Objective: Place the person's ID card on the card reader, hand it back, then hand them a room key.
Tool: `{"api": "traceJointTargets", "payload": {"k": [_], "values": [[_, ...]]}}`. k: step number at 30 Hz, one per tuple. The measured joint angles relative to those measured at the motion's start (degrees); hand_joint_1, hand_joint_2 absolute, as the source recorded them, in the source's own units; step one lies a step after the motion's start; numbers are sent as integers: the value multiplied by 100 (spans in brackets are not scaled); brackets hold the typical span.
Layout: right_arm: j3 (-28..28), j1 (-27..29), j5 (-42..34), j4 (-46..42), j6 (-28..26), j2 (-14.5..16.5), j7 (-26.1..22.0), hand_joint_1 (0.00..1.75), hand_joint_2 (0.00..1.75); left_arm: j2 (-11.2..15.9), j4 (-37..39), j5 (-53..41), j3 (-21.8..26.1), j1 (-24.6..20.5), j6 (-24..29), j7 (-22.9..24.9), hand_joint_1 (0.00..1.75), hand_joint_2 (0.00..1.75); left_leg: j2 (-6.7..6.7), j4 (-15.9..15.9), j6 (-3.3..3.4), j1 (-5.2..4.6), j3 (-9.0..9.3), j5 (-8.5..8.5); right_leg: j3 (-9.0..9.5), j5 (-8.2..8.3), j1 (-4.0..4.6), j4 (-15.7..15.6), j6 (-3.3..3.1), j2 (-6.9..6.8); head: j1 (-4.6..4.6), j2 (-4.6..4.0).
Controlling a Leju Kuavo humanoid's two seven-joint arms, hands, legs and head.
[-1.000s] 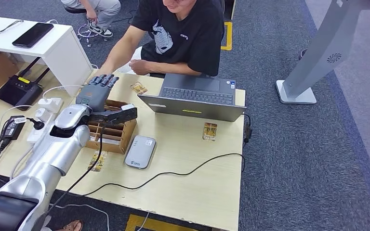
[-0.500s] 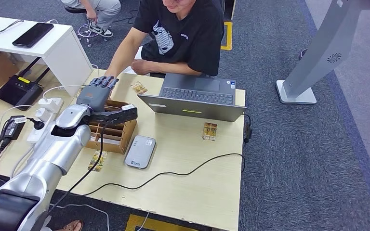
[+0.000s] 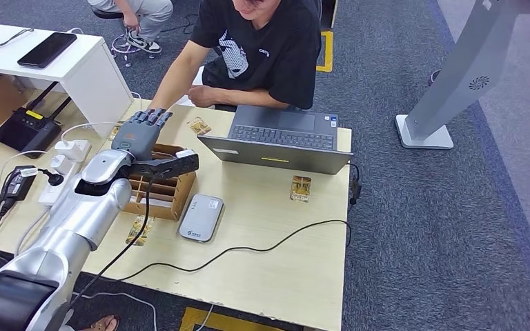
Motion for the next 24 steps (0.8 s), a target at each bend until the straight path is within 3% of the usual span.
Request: {"api": "traceJointTargets", "payload": {"k": [17,21,24], "values": [[0,0,0,0,0,0,0,0,175,-8,0,1,-1,0,2,0,2,175,0,0,0,0,0,0,0,0,0,0,0,0,0,-1],[0,0,0,0,0,0,0,0,175,-8,0,2,-1,0,3,0,20,175,0,0,0,0,0,0,0,0,0,0,0,0,0,0],[0,0,5,0,0,0,0,0,175,-9,0,9,-1,0,9,-3,42,175,0,0,0,0,0,0,0,0,0,0,0,0,0,-1]]}}
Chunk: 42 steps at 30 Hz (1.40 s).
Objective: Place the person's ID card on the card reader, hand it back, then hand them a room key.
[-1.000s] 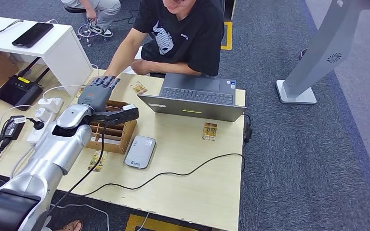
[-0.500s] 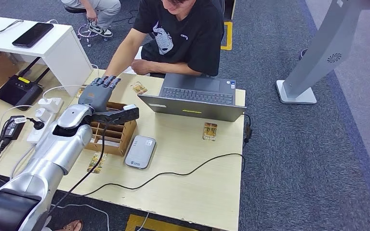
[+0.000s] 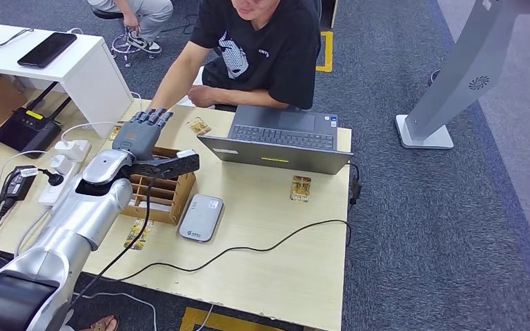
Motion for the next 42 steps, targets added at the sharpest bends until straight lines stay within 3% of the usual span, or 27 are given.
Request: {"api": "traceJointTargets", "payload": {"k": [3,5,9,33,35,36,39,40,42], "values": [[0,0,11,0,0,0,0,0,175,-1,0,16,0,0,11,-8,62,175,0,0,0,0,0,0,0,0,0,0,0,0,0,1],[0,0,12,0,0,0,0,0,175,-2,0,25,0,0,19,-9,64,175,0,0,0,0,0,0,0,0,0,0,0,0,0,1],[0,0,17,0,0,0,0,0,175,-11,0,33,0,0,16,-9,159,175,0,0,0,0,0,0,0,0,0,0,0,0,0,1],[0,0,27,0,114,2,0,0,175,-55,119,40,-97,-146,-265,-46,169,175,0,0,0,0,0,0,-1,0,0,0,0,0,0,1],[0,0,27,0,116,2,0,0,175,-56,130,40,-112,-167,-285,-60,164,175,0,0,0,0,0,0,-1,0,0,0,0,0,0,0],[0,0,27,0,117,2,0,0,175,-56,133,39,-117,-176,-292,-64,138,175,0,0,0,0,0,0,-1,0,0,0,0,0,0,0],[0,0,27,0,118,2,0,0,175,-56,133,67,-142,-196,-286,-81,25,175,0,0,0,0,0,0,-1,0,0,0,0,0,0,0],[0,0,27,0,118,2,-1,0,175,-56,133,94,-148,-204,-274,-89,12,175,0,0,0,0,0,0,-1,0,0,0,0,0,0,0],[0,0,27,0,116,2,-5,0,175,-56,133,161,-149,-228,-255,-98,14,175,0,0,0,0,0,0,-1,0,0,0,0,0,0,0]]}}
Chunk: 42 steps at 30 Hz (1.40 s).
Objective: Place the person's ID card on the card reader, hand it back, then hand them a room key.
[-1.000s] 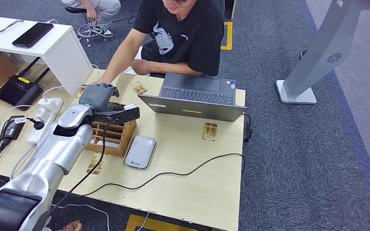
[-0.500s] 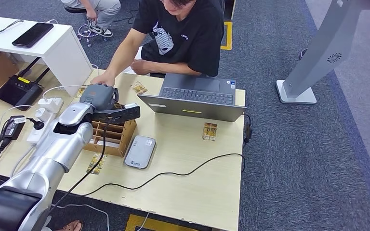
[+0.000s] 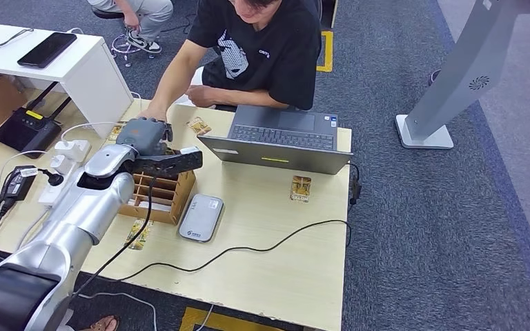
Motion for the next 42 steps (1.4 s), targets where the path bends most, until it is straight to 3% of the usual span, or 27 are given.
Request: {"api": "traceJointTargets", "payload": {"k": [18,29,42], "values": [[-9,1,20,0,-5,0,-21,0,175,5,-107,174,0,-192,-36,-17,17,175,0,0,0,0,0,0,0,0,0,1,0,0,0,0],[-84,1,30,0,-6,0,-21,0,175,60,-124,229,-1,-191,-54,-1,0,175,-1,-1,0,0,-1,0,0,0,0,1,0,0,0,0],[-152,1,35,0,-7,0,-1,0,175,96,-317,50,-96,-173,126,305,0,175,-1,-1,0,0,-2,0,0,0,0,1,0,-1,-1,0]]}}
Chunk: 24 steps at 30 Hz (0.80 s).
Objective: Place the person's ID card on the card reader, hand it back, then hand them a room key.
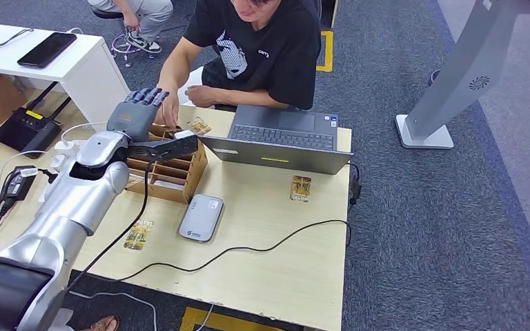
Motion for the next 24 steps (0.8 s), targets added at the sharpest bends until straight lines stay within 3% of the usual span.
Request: {"api": "traceJointTargets", "payload": {"k": [24], "values": [[-110,0,-34,0,3,5,23,0,175,19,-352,-18,-140,62,-38,58,0,175,0,-1,0,0,-1,0,-1,0,0,0,0,0,0,1]]}}
